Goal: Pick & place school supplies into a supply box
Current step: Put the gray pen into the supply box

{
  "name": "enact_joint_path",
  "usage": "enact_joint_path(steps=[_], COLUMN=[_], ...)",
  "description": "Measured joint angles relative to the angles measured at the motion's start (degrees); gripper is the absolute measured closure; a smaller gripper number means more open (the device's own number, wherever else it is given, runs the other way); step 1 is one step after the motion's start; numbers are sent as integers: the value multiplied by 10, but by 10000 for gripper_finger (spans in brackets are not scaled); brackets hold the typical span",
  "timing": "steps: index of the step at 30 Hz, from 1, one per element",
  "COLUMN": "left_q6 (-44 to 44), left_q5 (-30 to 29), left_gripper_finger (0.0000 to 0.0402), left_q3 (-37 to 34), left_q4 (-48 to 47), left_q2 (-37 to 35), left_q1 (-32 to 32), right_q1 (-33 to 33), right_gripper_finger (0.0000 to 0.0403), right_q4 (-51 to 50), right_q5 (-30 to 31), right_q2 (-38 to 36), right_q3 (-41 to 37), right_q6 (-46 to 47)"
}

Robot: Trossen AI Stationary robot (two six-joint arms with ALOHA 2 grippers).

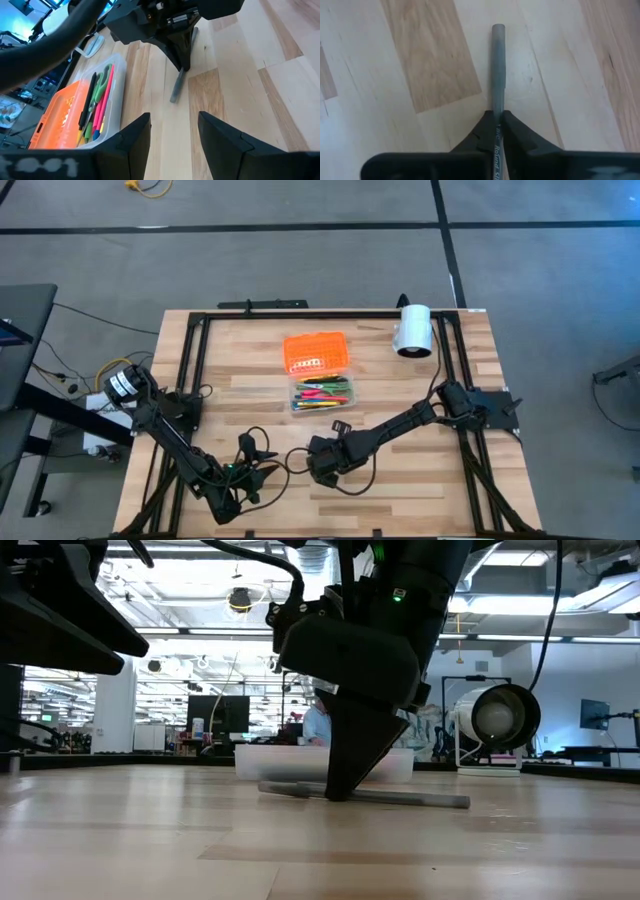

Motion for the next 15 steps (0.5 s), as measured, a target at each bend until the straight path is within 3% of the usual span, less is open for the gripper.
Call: enact_joint_path(steps=[15], left_q6=[0], left_q5=[0], left_gripper_finger=[244], left_q3=[0], left_q4=[0], left_q2=[0], left_q1=[0], right_q1=[0], right_gripper_finger=[394], right_q4=[0], right_q5=[0], right_q2=[0], right_q3=[0], right_q6=[-1])
